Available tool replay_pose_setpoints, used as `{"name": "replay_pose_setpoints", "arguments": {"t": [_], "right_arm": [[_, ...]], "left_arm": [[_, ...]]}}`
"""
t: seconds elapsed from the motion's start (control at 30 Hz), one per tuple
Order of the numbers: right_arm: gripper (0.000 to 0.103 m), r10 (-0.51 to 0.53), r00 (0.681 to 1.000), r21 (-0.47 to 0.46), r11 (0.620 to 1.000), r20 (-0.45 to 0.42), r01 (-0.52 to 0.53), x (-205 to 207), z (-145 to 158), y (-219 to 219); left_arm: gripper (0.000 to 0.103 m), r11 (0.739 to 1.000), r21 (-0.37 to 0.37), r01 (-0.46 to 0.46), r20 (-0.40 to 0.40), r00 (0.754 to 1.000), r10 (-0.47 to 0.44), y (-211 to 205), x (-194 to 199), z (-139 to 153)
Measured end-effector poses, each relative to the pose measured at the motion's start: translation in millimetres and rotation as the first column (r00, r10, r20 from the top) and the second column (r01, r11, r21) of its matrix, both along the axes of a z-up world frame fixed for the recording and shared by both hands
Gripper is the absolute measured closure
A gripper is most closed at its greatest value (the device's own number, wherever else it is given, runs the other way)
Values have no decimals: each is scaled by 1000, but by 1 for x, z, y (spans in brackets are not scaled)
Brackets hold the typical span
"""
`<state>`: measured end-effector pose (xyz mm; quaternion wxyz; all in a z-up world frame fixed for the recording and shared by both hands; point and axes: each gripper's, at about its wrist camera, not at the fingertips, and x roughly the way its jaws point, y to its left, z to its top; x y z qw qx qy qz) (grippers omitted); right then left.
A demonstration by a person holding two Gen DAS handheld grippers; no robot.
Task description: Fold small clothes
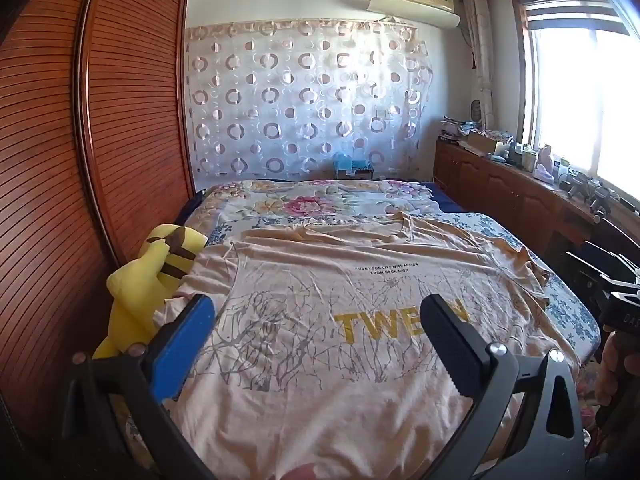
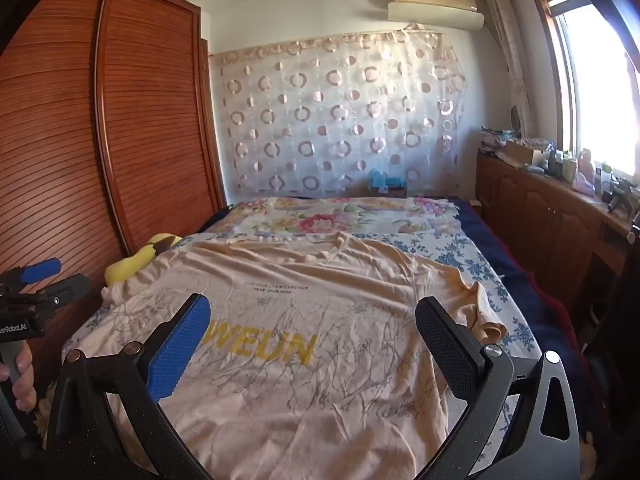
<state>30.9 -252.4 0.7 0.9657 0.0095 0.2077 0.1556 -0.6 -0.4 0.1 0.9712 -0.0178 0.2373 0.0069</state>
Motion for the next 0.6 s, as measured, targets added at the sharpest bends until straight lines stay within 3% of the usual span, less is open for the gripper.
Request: {"name": "replay_pose_setpoints", "arguments": {"t": [0.3, 0.6], "right_arm": [[0, -1, 1000, -3, 1000, 1, 1, 0, 0, 0], [0, 0, 1000, -6, 1000, 0, 0, 0, 0, 0]], "left_arm": [[0, 1000, 11, 2, 1, 1000, -2, -1, -1, 0], [0, 1000, 9, -1, 15, 1000, 1, 4, -5, 21]]}}
